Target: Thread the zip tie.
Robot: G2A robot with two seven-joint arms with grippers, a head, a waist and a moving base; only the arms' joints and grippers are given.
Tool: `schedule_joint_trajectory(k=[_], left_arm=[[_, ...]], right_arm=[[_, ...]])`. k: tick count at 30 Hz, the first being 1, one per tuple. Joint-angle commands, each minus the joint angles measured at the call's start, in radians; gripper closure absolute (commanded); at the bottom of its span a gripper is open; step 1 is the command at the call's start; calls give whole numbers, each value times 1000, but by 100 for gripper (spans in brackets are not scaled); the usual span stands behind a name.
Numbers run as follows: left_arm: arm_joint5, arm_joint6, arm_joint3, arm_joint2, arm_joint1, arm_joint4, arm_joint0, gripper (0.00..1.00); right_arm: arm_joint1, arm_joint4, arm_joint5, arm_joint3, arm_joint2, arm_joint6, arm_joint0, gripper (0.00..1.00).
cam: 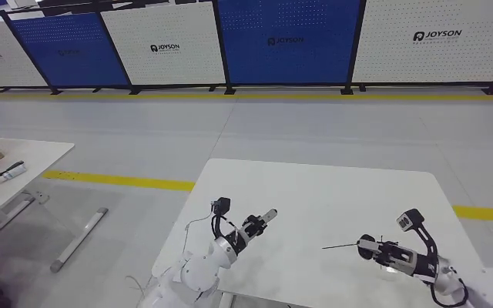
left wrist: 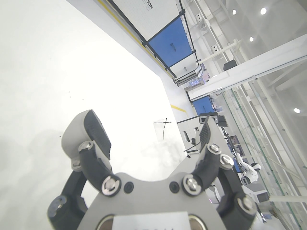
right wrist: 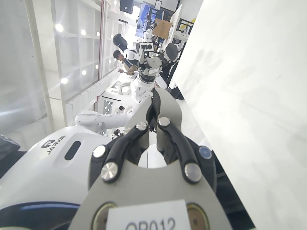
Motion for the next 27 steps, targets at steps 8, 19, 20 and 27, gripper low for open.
schedule_joint_trajectory(k=[8,19,20,27], left_arm=[[-2,9,9,20,-3,8,-8,0],[18,49,62,135,-27,-10,-86,0],[28,64,70,139,-30,-20,-95,0],[30,66,72,140,-30,-22,-96,0]], right_arm=[[-11,23,-41,-39,-11,-112,-30,100],[-68,-186,-63,-98,-134,-524,-50,100],[-70,-188,-63,-96,-138,-523,-49,100],[-70,-188,-63,-96,-138,-523,-49,100]])
